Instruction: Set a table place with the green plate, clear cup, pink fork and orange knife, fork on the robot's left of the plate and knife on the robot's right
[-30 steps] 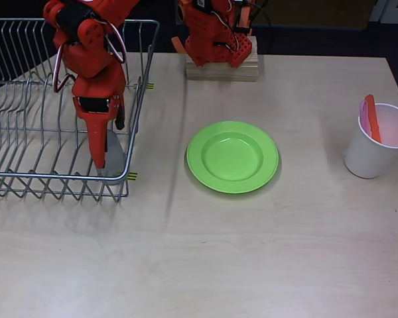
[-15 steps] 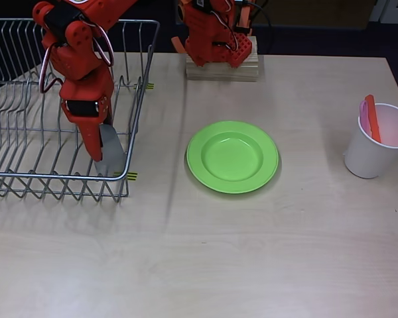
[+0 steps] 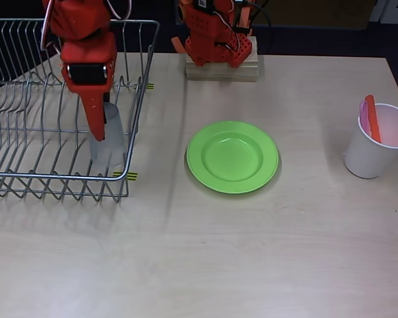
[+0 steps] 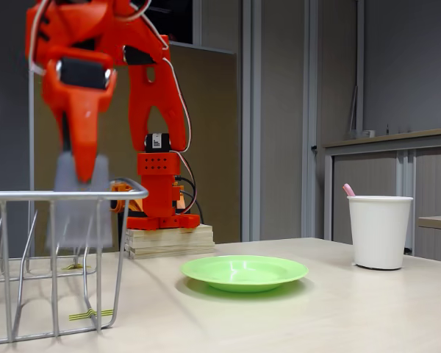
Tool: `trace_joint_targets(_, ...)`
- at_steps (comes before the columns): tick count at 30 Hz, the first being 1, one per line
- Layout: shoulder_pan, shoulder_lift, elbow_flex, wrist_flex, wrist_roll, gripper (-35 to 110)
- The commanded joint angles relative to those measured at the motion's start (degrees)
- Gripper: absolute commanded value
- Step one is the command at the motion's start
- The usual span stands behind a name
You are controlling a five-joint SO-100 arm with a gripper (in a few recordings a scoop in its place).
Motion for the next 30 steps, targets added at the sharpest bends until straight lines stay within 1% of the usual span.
trace_joint_targets(1, 0.62, 8.61, -2.55, 2.81, -3.34, 23)
trace_joint_targets(4, -0.09, 14.15, -4.04, 4.22, -5.54, 23)
trace_joint_targets(7, -3.08, 18.28, -4.92, 4.83, -6.06, 23)
trace_joint_targets(14, -16.61, 19.42, -3.43, 3.43, -0.70, 24)
trace_joint_targets(18, -25.14, 14.15, -5.10, 2.46, 6.06, 25)
trace_joint_targets(22, -32.43, 5.98, -7.91, -1.41, 14.50, 26)
trace_joint_targets(27, -38.23, -3.60, -9.67, -2.29, 25.93, 27)
trace_joint_targets(30, -39.90, -7.21, -8.09, -2.55, 30.85, 27)
